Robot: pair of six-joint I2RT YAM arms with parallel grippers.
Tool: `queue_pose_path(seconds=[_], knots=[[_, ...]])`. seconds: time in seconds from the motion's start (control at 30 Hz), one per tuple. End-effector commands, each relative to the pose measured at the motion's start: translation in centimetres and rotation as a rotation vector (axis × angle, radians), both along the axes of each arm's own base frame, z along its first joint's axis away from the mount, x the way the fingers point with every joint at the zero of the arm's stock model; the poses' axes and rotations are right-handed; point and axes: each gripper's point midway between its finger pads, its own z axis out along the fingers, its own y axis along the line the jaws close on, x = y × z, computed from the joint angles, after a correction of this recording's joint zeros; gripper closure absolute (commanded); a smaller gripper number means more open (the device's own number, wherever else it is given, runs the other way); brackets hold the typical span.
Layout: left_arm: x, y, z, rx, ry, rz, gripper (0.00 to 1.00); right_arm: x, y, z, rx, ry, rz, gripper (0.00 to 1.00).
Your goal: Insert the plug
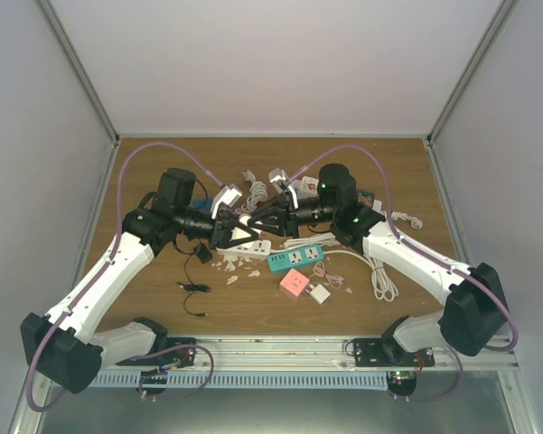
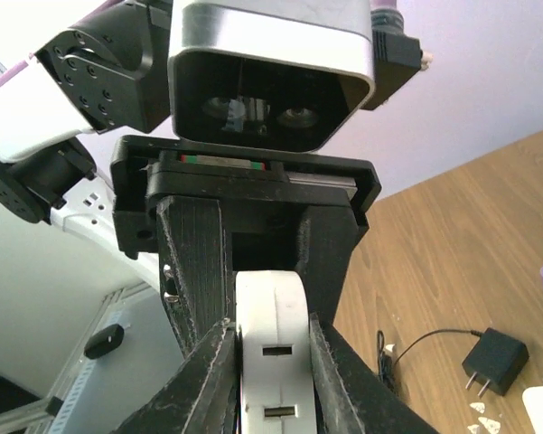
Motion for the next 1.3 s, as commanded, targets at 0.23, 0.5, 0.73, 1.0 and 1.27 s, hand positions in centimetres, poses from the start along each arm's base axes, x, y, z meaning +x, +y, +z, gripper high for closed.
queue_pose_path(seconds=[0.23,0.5,0.73,1.0,1.27], knots=[[0.0,-0.2,0.2,0.019,-0.038,-0.006,1.00,0.2,0.3,0.3,-0.013,0.000,0.013,0.68],[1.6,0.6,-0.4,0.120,-0.260,0.023,1.00,1.4,-1.6,1.3,-0.001,-0.027,-0.121,0.25],[6.0,2.5,-3.7,0.406,-0.565,0.024,1.00,3.2,-6.0,0.8,0.019,0.008,-0.300,0.24],[9.4,6.6,-8.3,0.654,-0.646,-0.124,1.00,3.2,-7.5,-1.8,-0.072,0.048,-0.333,0.24],[15.4,11.6,-7.2,0.783,-0.696,-0.083,1.00,3.8,-6.6,-2.2,-0.086,0.107,-0.292,0.25]])
